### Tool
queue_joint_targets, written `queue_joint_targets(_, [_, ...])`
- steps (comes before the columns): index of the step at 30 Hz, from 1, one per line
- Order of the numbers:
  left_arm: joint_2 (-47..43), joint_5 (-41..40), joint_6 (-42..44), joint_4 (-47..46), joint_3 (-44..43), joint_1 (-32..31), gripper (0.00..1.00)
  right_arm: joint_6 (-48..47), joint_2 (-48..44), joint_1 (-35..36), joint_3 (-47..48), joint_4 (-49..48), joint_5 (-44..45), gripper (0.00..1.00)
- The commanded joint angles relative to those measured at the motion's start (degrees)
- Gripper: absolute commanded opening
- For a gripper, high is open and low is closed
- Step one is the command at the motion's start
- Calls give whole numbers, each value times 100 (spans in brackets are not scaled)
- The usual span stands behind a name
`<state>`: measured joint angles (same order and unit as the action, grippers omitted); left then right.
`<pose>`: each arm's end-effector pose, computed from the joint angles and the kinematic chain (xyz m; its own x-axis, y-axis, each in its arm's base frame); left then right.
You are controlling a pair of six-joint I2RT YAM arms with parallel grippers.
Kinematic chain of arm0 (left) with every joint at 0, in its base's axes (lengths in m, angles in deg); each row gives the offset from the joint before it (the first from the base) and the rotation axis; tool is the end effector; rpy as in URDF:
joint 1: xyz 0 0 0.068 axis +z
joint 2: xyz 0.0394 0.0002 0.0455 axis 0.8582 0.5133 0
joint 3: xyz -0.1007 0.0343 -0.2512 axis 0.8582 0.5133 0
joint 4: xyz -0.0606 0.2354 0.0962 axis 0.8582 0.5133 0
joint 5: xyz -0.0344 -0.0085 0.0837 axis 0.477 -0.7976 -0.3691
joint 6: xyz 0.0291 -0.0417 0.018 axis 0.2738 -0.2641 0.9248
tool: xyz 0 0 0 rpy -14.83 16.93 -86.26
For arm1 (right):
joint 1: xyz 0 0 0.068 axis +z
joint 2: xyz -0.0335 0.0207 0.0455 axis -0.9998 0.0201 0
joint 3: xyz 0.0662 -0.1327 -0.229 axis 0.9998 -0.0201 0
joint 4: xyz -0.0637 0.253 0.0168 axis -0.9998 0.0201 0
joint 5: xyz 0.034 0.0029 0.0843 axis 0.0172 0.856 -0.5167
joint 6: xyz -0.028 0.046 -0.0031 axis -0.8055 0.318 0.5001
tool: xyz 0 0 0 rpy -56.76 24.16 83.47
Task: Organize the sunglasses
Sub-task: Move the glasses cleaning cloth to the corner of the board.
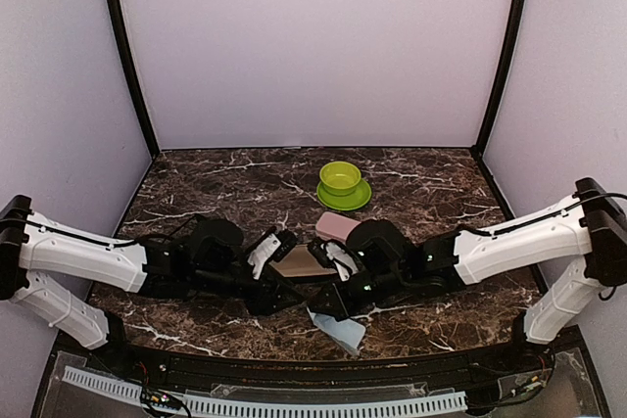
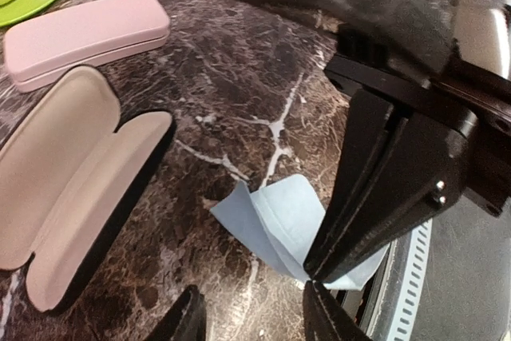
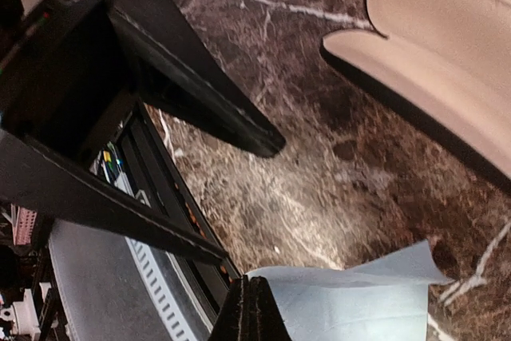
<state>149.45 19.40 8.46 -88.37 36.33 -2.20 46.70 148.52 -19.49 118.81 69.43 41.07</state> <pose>0.1268 -0.2491 0.1991 -0.5094 0.3205 -0.7986 0.8370 0.4001 -0.3734 0.1061 0.3045 0.1970 -0.7812 -0.3630 -0.5078 -0.6224 0.5161 0.5885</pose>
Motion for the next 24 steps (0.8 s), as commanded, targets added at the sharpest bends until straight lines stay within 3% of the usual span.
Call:
queue_joint_targets(1, [-566, -1058, -754, 715, 9, 2, 44, 110, 372, -34, 588, -492, 190, 0])
queue_joint_targets(7, [-1007, -2025, -1472, 1828, -62, 164, 45, 281, 1143, 3, 1274, -269, 632, 0])
queue_joint_targets(13, [-1270, -2444, -1806, 2463, -27, 190, 46, 301, 1920, 23, 1970, 60, 784, 0])
queue_joint_targets(19, [-1623, -2555, -1869, 2658, 235, 191, 49, 140, 2356, 3, 2405, 166, 462, 11])
queue_joint_targets(24, [-1390, -2463, -1763, 2594, 265, 199, 51, 10, 2244, -115, 2379, 125, 276, 28])
